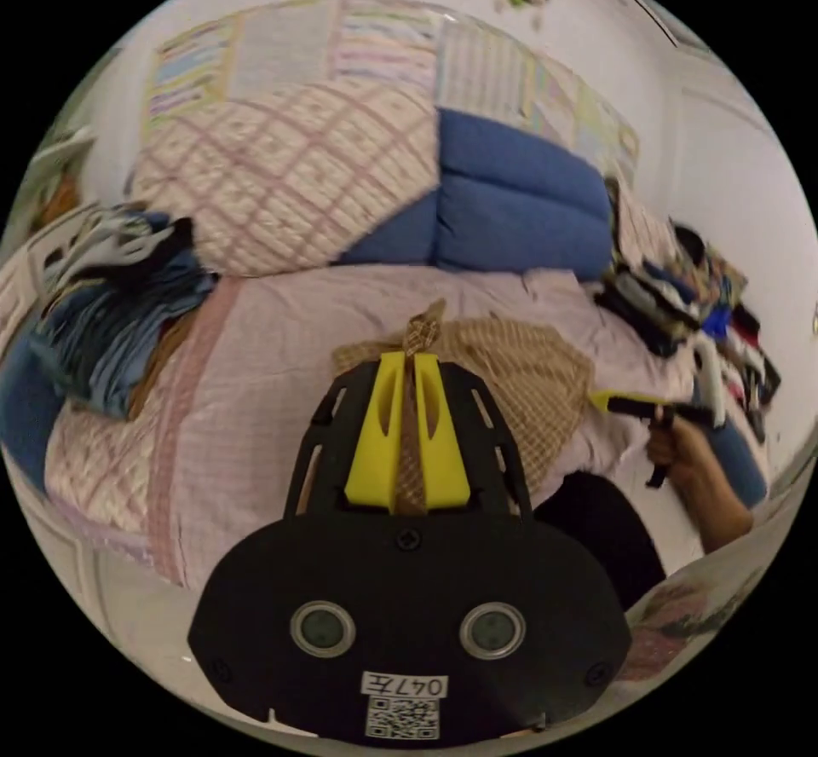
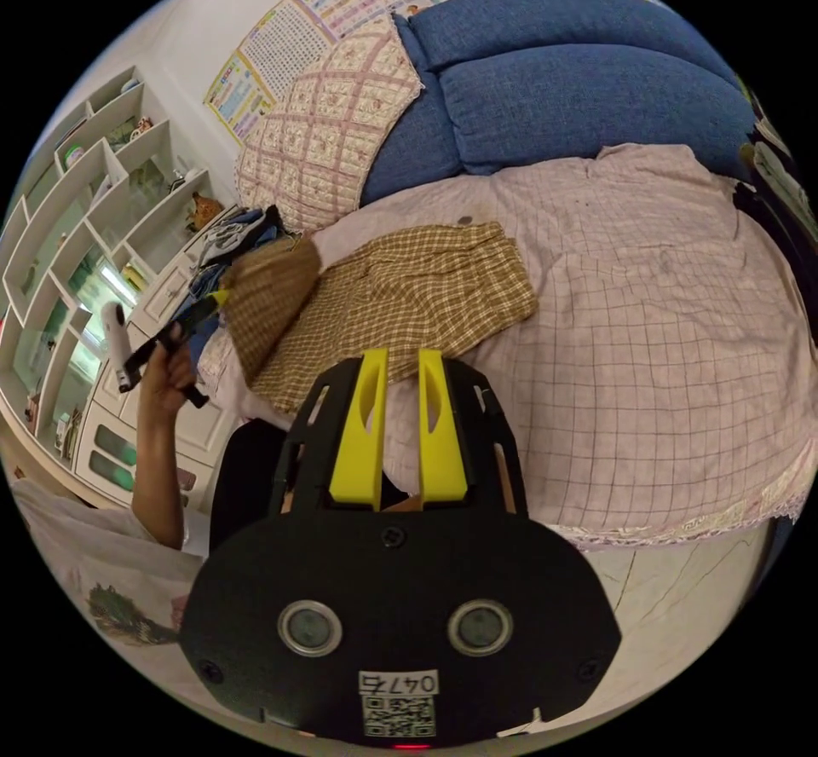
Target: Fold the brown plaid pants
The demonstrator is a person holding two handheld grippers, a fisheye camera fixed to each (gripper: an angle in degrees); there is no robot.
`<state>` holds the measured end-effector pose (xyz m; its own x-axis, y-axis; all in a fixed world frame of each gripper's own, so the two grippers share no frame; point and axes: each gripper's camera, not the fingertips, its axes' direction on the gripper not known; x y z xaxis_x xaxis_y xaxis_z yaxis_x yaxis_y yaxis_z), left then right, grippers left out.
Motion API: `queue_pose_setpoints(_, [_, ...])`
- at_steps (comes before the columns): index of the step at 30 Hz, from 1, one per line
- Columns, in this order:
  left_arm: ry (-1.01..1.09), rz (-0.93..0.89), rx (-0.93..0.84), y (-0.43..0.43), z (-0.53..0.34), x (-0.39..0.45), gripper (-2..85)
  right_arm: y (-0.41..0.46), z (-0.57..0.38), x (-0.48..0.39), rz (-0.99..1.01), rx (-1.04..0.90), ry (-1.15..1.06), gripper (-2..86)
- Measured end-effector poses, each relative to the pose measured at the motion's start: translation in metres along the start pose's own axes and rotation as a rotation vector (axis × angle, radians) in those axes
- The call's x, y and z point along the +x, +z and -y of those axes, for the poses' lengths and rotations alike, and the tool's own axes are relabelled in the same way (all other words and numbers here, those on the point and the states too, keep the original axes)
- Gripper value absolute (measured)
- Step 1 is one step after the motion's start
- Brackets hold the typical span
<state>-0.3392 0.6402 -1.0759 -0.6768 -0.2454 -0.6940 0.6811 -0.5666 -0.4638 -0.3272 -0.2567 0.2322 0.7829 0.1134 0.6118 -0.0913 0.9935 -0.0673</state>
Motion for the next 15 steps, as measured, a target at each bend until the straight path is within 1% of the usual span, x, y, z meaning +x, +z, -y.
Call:
queue_pose_setpoints(2, [-0.204, 0.062, 0.072, -0.050, 0.004, -0.060, 0.7, 0.002, -0.003, 0.000, 0.006, 0.010, 0.004, 2.2])
queue_pose_setpoints(3, [-0.250, 0.090, 0.077, -0.060, 0.003, -0.073, 1.0, 0.003, -0.003, 0.000, 0.008, 0.012, 0.005, 2.3])
queue_pose_setpoints(5, [-0.374, 0.246, 0.031, -0.088, -0.005, -0.116, 4.9, 0.008, -0.005, -0.002, 0.001, 0.012, -0.003, 3.2])
queue_pose_setpoints(7, [-0.444, 0.306, -0.005, -0.106, -0.015, -0.139, 6.6, 0.009, -0.005, -0.004, -0.028, 0.013, -0.012, 4.0])
queue_pose_setpoints(8, [-0.474, 0.286, 0.008, -0.119, -0.022, -0.149, 7.1, 0.007, -0.003, -0.005, -0.052, 0.023, -0.022, 4.5])
queue_pose_setpoints(10, [-0.494, 0.245, 0.024, -0.134, -0.027, -0.156, 7.5, 0.002, 0.005, -0.007, -0.096, 0.050, -0.047, 5.1])
queue_pose_setpoints(15, [-0.423, 0.232, -0.086, -0.138, -0.008, -0.148, 7.3, -0.003, 0.043, -0.008, -0.249, 0.119, -0.127, 7.3])
